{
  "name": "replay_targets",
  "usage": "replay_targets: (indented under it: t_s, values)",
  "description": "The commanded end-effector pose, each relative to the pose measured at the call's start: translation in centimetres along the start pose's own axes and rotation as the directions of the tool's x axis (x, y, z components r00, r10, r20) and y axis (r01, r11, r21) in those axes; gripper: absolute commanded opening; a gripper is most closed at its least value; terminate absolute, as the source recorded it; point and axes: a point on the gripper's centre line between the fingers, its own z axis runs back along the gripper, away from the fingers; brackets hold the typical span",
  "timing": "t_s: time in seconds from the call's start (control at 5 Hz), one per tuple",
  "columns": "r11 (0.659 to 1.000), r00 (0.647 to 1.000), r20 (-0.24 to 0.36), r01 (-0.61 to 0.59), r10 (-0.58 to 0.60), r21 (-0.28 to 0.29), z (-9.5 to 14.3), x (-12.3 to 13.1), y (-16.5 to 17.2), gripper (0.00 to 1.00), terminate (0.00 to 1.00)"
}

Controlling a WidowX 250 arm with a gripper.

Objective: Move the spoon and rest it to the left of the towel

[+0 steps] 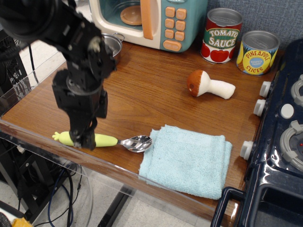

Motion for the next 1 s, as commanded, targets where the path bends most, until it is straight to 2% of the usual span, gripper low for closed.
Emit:
replay_targets:
  t_s: [0.0, 0.6, 0.8]
  values:
    - [0.996, 0.998, -0.042, -0.042, 0.039, -0.075, 3.22, 1.36, -1.88, 1.00, 0.00]
    - [0.996, 0.998, -0.042, -0.042, 0.039, -0.075, 3.22, 1.36, -1.88, 1.00, 0.00]
    - [0.996, 0.998, -0.042, -0.042, 0.039, -0.075, 3.22, 1.36, -1.88, 1.00, 1.00]
